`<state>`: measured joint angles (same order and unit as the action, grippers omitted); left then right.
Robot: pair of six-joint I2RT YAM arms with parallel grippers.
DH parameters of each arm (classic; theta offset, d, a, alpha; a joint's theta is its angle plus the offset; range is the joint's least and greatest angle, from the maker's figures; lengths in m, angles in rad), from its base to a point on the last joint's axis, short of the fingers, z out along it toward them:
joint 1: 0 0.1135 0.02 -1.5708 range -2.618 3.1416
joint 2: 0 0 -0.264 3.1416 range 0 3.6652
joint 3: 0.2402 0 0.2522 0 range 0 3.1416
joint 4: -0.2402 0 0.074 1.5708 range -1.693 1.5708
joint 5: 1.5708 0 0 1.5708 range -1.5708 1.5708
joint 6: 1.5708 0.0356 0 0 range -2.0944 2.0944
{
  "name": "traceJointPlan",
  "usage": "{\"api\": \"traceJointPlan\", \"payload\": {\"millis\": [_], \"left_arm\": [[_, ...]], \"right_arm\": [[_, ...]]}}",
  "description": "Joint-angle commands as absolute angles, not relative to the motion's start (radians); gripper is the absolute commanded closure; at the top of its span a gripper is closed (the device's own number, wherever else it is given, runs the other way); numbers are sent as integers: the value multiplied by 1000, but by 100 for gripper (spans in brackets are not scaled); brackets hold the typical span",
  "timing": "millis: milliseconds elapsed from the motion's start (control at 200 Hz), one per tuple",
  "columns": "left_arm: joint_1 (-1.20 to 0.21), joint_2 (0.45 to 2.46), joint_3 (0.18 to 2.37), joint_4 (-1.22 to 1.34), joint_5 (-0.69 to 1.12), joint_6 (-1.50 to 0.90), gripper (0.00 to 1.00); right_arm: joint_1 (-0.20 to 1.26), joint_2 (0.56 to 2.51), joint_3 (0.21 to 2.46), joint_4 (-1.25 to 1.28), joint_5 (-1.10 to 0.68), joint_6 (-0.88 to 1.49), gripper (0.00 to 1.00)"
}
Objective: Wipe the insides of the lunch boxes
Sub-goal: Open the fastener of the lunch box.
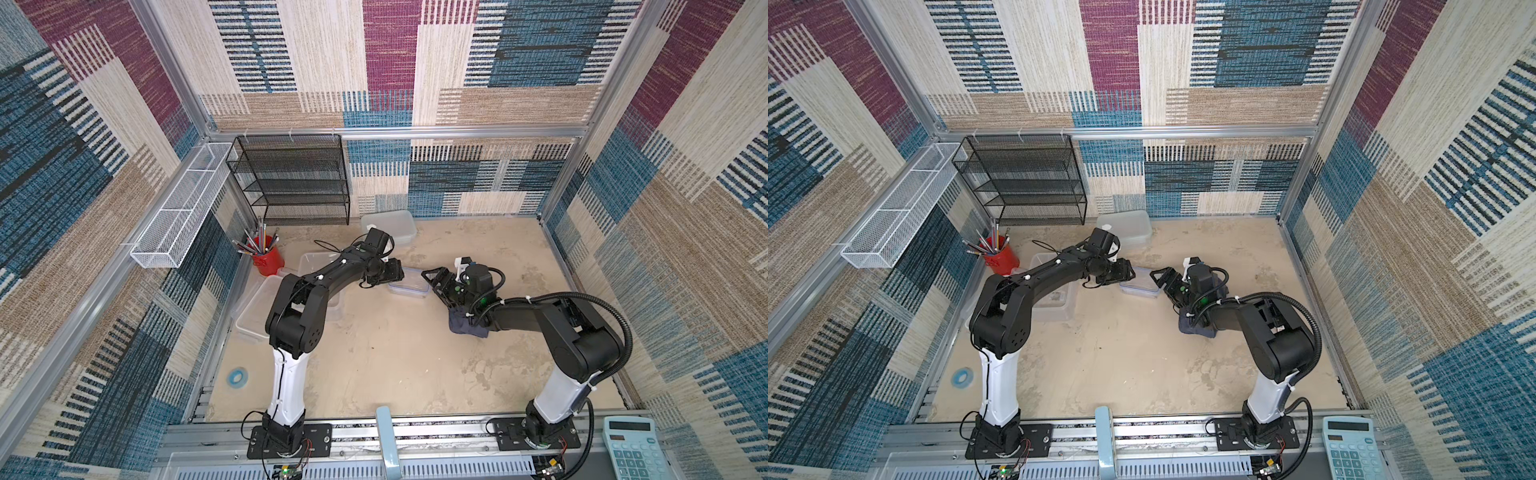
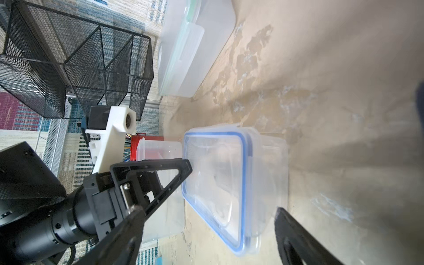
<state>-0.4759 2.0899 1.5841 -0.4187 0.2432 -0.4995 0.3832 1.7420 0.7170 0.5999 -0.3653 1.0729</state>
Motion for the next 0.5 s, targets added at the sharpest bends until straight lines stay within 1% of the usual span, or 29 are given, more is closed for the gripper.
{"api": "traceJointPlan", "payload": {"millis": [0,145,280,496], "left_arm": [[-477,2078,1572,-428,251,-516,37],[-477,2058,1537,-410,249,-529,37],[-476,2041,1506,-389,259,-549,37],[-477,2033,1485,-367,277,-565,38]], "right_arm": [[385,1742,709,657,-322,1101,11],[387,1812,713,765,-356,1162,13],[388,1829,711,813,-334,1204,18],[391,1812,661,925,-268,1271,33]]}}
